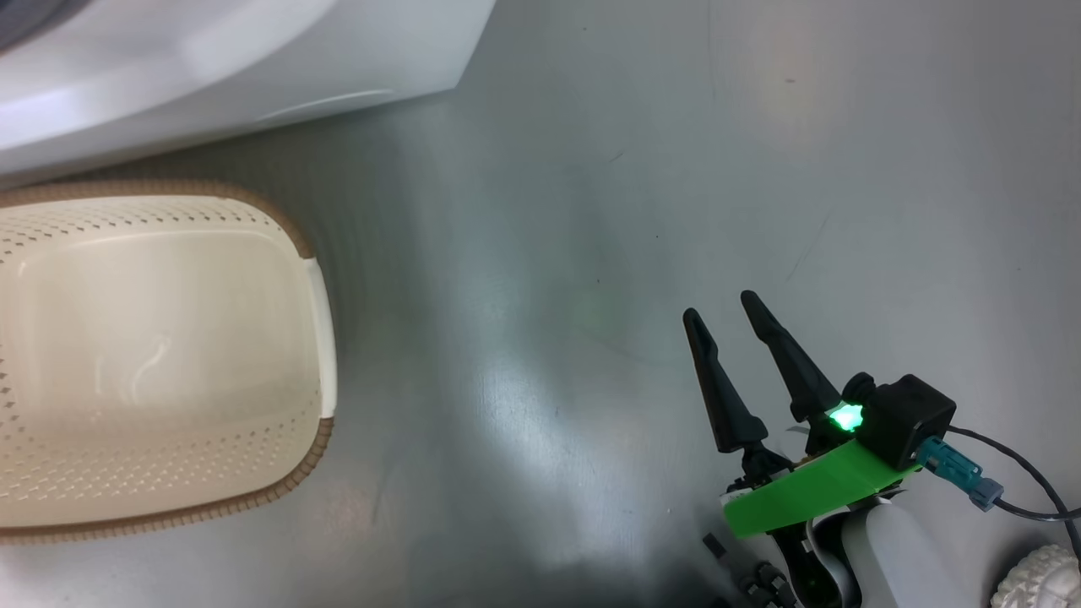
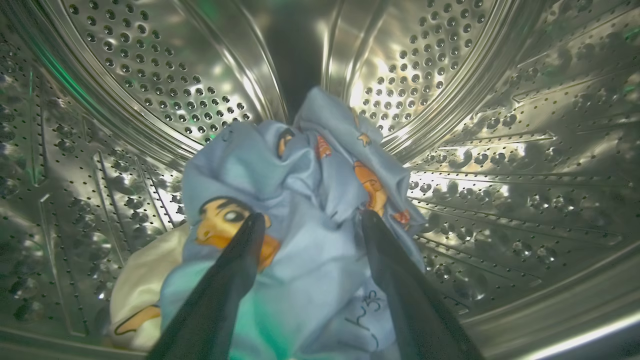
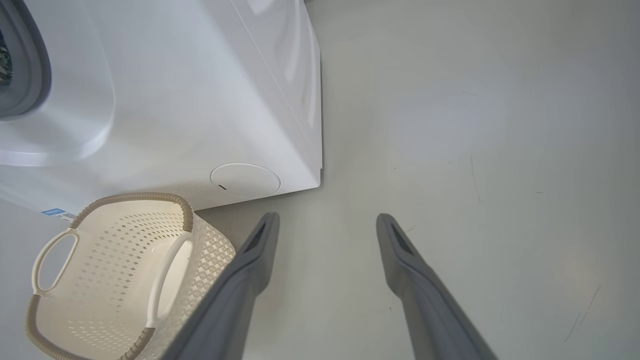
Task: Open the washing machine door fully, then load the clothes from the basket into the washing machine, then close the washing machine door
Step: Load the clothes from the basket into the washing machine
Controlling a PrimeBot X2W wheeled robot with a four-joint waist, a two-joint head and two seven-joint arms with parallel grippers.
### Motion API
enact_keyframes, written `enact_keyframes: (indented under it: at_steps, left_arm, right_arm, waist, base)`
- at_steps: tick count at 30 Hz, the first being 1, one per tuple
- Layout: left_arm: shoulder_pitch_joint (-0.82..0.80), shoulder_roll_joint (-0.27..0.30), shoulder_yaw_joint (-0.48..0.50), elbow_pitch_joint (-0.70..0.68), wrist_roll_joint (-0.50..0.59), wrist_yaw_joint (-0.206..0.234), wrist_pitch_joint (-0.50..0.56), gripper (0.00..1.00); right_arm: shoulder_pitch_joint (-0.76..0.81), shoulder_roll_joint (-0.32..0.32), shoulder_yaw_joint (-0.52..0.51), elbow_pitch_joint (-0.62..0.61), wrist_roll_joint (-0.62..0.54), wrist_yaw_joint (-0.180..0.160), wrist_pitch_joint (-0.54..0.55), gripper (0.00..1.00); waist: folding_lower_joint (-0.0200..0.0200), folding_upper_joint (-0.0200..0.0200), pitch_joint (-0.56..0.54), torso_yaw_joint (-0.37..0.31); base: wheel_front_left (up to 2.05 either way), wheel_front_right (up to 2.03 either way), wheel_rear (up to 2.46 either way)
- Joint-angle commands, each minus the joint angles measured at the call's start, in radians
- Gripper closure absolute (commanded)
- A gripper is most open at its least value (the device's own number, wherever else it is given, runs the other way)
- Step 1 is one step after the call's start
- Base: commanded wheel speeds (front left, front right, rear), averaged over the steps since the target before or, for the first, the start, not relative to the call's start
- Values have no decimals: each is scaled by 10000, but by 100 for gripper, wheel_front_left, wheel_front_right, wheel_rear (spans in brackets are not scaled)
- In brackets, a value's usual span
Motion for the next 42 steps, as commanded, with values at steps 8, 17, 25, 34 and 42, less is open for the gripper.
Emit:
enact_keyframes:
  at_steps: [8, 17, 25, 34, 42]
  left_arm:
    - [-340, 775, -581, 331, -654, -16, -53, 0]
    - [-93, 672, -903, 465, -860, -16, -53, 0]
    - [779, 389, -711, 37, -940, -17, -53, 0]
    - [2180, 273, -289, -840, -311, 22, -53, 0]
    - [4240, -15, 429, -2400, 432, 56, -53, 0]
  right_arm:
    - [220, 5, 264, -36, 54, 16, -48, 0]
    - [83, 5, 172, 31, 66, 16, -48, 0]
    - [-37, 5, -174, 96, -6, 16, -48, 0]
    - [-31, 5, -521, 357, -133, 16, -48, 0]
    - [273, 5, -589, 513, -582, 16, -48, 0]
  waist:
    - [0, -1, -338, 14]
    - [0, -1, -732, 74]
    - [0, -1, -1257, 359]
    - [0, -1, -2200, 725]
    - [0, -1, -3283, 1011]
  base:
    - [0, 0, 0]
    - [0, 0, 0]
    - [0, 0, 0]
    - [0, 0, 0]
    - [0, 0, 0]
